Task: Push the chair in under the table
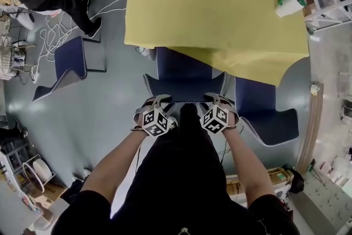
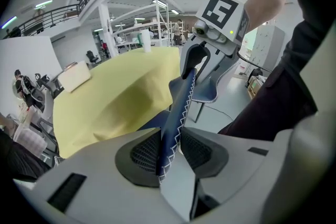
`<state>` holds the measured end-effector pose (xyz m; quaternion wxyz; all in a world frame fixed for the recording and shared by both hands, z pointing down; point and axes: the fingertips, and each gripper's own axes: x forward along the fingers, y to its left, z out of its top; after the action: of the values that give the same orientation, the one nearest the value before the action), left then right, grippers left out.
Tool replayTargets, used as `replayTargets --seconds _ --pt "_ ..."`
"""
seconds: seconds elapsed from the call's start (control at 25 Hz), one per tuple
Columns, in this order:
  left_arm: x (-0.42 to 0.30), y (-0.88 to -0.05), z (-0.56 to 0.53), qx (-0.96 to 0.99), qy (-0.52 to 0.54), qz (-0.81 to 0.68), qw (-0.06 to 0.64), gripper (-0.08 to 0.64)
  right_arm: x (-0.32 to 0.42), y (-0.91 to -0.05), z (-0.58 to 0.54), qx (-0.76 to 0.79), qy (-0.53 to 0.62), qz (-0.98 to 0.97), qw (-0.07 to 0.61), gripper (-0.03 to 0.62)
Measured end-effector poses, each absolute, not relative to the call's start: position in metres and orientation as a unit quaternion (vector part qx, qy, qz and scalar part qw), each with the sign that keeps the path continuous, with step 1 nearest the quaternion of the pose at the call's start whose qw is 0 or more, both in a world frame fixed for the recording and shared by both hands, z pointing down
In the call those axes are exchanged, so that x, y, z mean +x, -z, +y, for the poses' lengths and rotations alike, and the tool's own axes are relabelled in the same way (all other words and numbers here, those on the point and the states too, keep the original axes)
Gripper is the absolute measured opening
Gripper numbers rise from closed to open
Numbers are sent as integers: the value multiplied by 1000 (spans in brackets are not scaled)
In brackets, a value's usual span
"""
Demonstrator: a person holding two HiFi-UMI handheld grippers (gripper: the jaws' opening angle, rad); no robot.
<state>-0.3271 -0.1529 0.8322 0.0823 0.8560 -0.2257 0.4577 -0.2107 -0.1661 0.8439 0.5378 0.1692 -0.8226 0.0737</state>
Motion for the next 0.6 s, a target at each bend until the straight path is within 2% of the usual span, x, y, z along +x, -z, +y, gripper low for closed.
replayTargets --seconds 0.6 --pt "-319 -829 -231 850 -459 -242 91 121 -203 -842 -246 154 -61 -826 539 143"
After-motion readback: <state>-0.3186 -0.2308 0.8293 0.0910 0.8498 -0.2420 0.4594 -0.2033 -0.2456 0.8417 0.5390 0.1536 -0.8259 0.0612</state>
